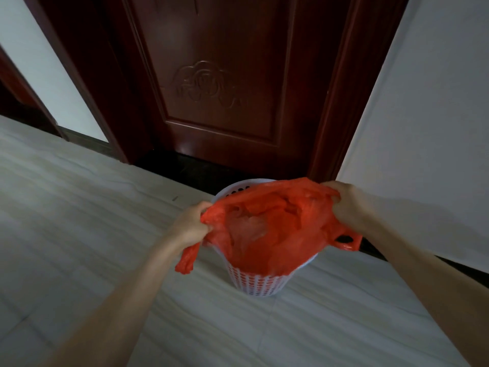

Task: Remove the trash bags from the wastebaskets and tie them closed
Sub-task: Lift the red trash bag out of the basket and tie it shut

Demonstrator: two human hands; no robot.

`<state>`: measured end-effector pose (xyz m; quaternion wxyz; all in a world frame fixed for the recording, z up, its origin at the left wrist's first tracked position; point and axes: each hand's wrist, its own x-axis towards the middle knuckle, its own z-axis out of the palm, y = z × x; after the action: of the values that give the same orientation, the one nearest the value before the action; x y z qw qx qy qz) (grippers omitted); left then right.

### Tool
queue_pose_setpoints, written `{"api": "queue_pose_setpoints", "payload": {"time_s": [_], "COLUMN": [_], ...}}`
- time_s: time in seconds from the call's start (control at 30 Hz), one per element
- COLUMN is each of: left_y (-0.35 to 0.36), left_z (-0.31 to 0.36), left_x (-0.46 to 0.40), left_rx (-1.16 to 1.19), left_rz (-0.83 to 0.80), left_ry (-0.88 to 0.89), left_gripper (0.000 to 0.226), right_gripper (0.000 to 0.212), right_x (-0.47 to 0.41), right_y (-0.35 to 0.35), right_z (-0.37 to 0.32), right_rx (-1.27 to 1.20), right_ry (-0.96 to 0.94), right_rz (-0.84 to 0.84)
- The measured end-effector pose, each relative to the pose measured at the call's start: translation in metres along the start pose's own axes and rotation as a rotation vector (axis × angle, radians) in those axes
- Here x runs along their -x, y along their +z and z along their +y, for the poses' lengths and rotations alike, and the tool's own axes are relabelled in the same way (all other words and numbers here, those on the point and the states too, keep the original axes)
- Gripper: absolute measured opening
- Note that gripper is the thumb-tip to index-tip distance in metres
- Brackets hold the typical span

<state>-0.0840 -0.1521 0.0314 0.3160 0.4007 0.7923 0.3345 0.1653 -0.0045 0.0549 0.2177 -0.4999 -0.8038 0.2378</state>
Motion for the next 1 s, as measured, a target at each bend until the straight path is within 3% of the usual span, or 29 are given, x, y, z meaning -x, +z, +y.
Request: {"api": "queue_pose_setpoints", "payload": {"time_s": [0.13,0.2,0.3,0.4,0.47,0.53,0.6,0.7,0.83,1.0], "left_y": [-0.001,0.0,0.011,0.023,0.026,0.026,0.023,0.018,0.02,0.006], "left_z": [-0.005,-0.008,-0.004,-0.003,-0.003,-0.002,-0.001,0.004,0.017,0.017], "left_x": [-0.007,-0.009,-0.005,-0.002,-0.001,-0.001,-0.002,-0.006,-0.001,-0.003], "left_rx": [0.029,-0.136,-0.28,-0.346,-0.352,-0.303,-0.208,-0.031,0.22,-0.208], "left_rz": [0.275,0.31,0.32,0.287,0.215,0.132,0.174,0.309,0.082,0.07], "left_ry": [-0.041,0.037,0.215,0.339,0.357,0.34,0.301,0.25,0.163,0.299], "left_gripper": [0.027,0.021,0.018,0.018,0.018,0.017,0.014,0.013,0.016,0.013], "right_gripper": [0.041,0.034,0.03,0.042,0.029,0.007,0.016,0.021,0.012,0.036], "right_x": [0.0,-0.001,0.0,0.008,0.012,0.011,0.008,0.002,0.004,0.008], "right_y": [0.005,0.004,0.003,-0.005,-0.006,-0.003,-0.001,0.009,0.017,0.037], "right_z": [0.003,0.002,-0.002,-0.016,-0.015,-0.011,-0.012,-0.024,-0.04,-0.03], "right_rx": [0.254,0.317,0.217,0.16,0.306,0.38,0.279,-0.063,-0.491,-0.283], "right_ry": [0.014,0.062,0.021,-0.092,-0.171,-0.222,-0.212,-0.184,-0.042,-0.076], "right_rz": [-0.054,-0.065,-0.123,-0.467,-0.644,-0.586,-0.423,-0.187,-0.145,-0.252]}}
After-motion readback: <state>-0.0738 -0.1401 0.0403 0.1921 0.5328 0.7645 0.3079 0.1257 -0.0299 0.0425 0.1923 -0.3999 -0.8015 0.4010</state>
